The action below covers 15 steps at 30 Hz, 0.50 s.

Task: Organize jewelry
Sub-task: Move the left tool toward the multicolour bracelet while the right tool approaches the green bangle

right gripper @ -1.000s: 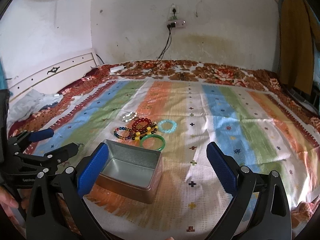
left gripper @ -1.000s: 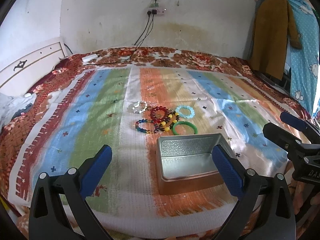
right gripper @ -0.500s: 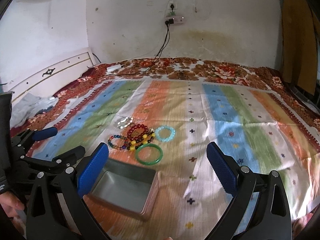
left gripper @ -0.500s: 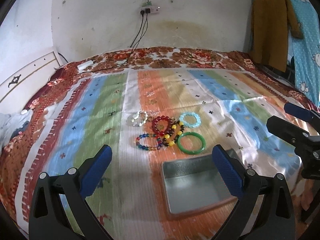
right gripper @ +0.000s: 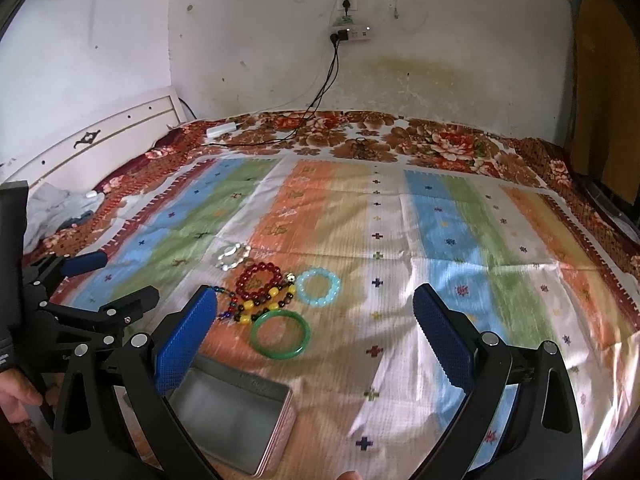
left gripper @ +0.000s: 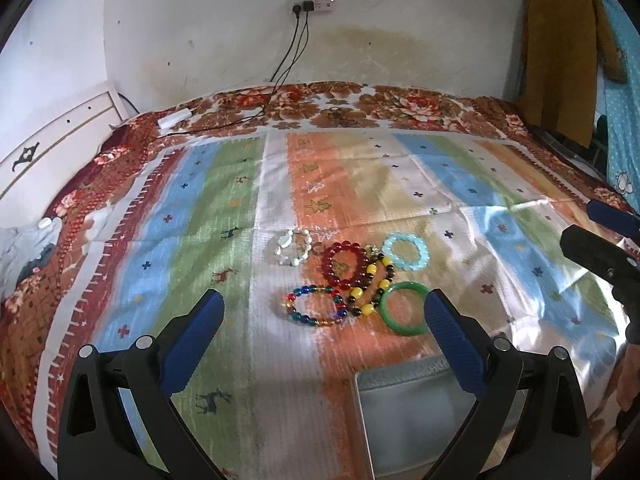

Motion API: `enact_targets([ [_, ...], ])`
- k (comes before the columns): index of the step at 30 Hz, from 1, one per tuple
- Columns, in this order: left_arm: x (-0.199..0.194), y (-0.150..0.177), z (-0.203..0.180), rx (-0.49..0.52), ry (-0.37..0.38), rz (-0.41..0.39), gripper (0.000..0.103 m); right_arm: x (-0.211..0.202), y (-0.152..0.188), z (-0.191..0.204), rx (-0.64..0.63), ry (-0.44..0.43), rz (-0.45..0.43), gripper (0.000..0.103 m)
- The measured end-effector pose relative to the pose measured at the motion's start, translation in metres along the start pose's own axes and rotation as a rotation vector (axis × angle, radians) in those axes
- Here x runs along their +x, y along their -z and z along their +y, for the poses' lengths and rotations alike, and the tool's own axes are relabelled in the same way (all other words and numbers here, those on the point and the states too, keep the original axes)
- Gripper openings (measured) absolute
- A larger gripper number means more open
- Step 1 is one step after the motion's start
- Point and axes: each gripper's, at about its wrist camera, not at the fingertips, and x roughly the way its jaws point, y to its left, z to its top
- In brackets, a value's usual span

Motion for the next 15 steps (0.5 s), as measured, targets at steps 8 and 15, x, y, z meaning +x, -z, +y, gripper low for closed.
enact_targets([
  [8, 0.033, -0.016, 0.016, -0.021, -0.005, 0.082, 0.098, 0.033, -0.016, -0.013, 0.029, -0.035, 0.09, 0.099],
  [15, 0.069, -0.022, 0.035, -0.079, -0.005, 0.205, 0.098, 0.069, -0.016, -0.018, 0.048, -0.073, 0.231, 0.099],
])
